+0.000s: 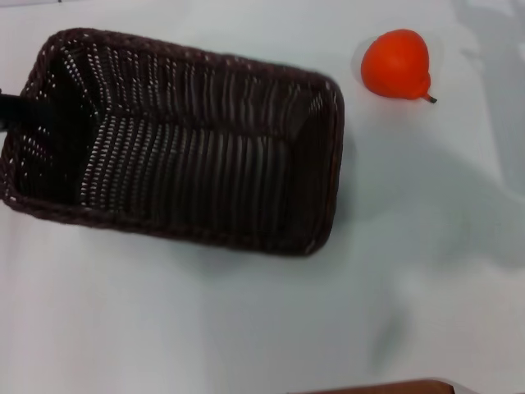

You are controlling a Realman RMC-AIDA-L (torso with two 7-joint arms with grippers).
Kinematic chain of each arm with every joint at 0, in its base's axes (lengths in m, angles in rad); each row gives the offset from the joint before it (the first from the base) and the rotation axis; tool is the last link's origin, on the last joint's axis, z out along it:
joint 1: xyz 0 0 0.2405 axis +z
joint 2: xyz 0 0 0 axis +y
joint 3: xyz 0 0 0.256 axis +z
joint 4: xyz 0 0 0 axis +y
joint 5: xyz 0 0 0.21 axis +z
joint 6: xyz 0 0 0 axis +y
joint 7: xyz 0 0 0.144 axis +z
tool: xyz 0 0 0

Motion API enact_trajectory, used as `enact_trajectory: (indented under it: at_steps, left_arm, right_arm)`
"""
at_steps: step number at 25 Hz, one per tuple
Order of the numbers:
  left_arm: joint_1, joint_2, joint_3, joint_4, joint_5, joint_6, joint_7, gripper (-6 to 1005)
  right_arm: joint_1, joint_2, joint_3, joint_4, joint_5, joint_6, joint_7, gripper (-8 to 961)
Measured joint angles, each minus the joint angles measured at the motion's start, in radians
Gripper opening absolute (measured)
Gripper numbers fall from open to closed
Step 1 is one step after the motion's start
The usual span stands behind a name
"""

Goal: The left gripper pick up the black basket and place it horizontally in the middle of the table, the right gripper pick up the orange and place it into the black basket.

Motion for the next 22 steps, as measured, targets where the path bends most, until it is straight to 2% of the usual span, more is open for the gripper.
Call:
enact_trajectory:
  at_steps: [2,3,9,13,15,22]
  left_arm:
    - [0.001,-0.005,-0.013,0.003,-0.001,0.005,-0.012,180]
    - [0.006,-0.015,-0.042,0.036,-0.014,0.028,-0.03,181]
    - [0.013,-0.016,-0.075,0.155,-0.044,0.076,-0.031,186]
    - [0.031,-0.031,-0.076,0.166,-0.056,0.097,-0.032,190]
    - [0.042,-0.046,-0.076,0.162,-0.064,0.11,-0.033,192]
    - [0.055,-0.06,-0.077,0.178,-0.078,0.129,-0.045,198]
  right_arm:
    - [0.0,0.0,0.0,0.0,0.0,-0.001,0.0,946]
    - [0.0,0.0,0.0,0.0,0.0,-0.002,0.0,946]
    - [0.004,0.0,0.0,0.002,0.0,-0.02,0.0,943]
    - [0.006,0.0,0.0,0.003,0.0,-0.022,0.0,934]
    - [0.006,0.0,0.0,0.003,0.0,-0.023,0.0,929]
    - [0.009,0.0,-0.001,0.004,0.0,-0.024,0.0,914]
